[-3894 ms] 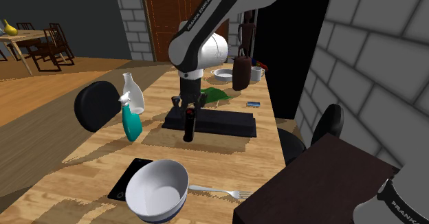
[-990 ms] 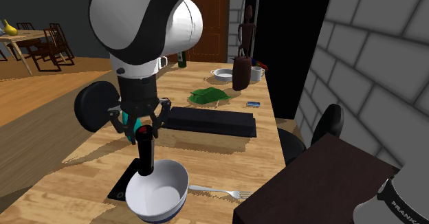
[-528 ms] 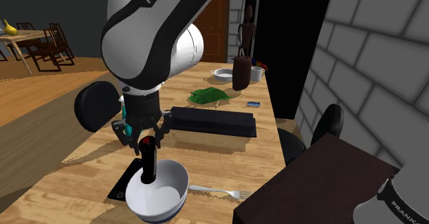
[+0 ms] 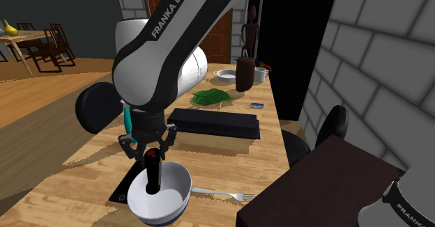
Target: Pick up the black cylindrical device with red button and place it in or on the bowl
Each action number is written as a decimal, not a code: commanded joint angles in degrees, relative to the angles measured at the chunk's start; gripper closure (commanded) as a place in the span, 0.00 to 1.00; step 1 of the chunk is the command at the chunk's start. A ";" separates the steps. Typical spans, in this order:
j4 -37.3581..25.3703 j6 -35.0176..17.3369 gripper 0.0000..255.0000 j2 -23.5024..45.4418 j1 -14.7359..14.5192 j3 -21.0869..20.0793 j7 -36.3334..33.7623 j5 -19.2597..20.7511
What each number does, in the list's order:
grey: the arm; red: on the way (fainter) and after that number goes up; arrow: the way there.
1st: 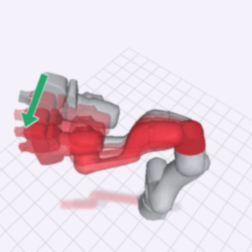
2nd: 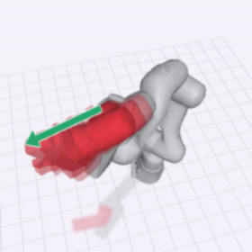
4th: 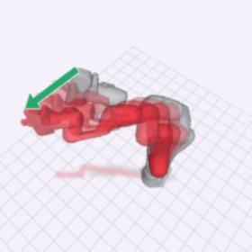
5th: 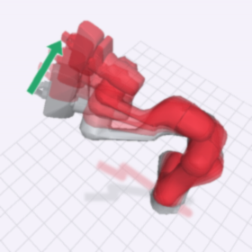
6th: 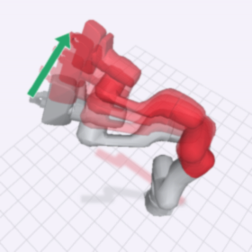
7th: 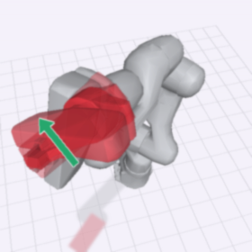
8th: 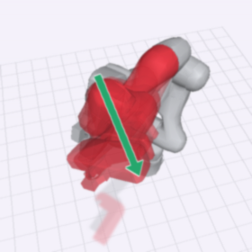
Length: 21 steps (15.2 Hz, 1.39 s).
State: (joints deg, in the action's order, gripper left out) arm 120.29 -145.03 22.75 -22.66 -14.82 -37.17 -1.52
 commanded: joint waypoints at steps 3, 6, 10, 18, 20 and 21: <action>-0.04 -0.12 1.00 0.11 -0.01 0.02 0.00 0.03; -0.04 -0.12 1.00 0.11 -0.01 0.02 0.00 0.03; -0.04 -0.12 0.00 0.11 -0.01 0.02 0.00 0.03; -0.25 5.77 0.00 -5.64 1.25 -0.75 1.09 -1.56; -0.25 5.78 0.00 -5.63 1.25 -0.75 1.09 -1.56; -0.25 5.78 0.00 -5.63 1.25 -0.75 1.09 -1.56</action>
State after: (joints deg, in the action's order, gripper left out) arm 120.04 -139.30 17.15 -21.42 -15.56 -36.09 -3.08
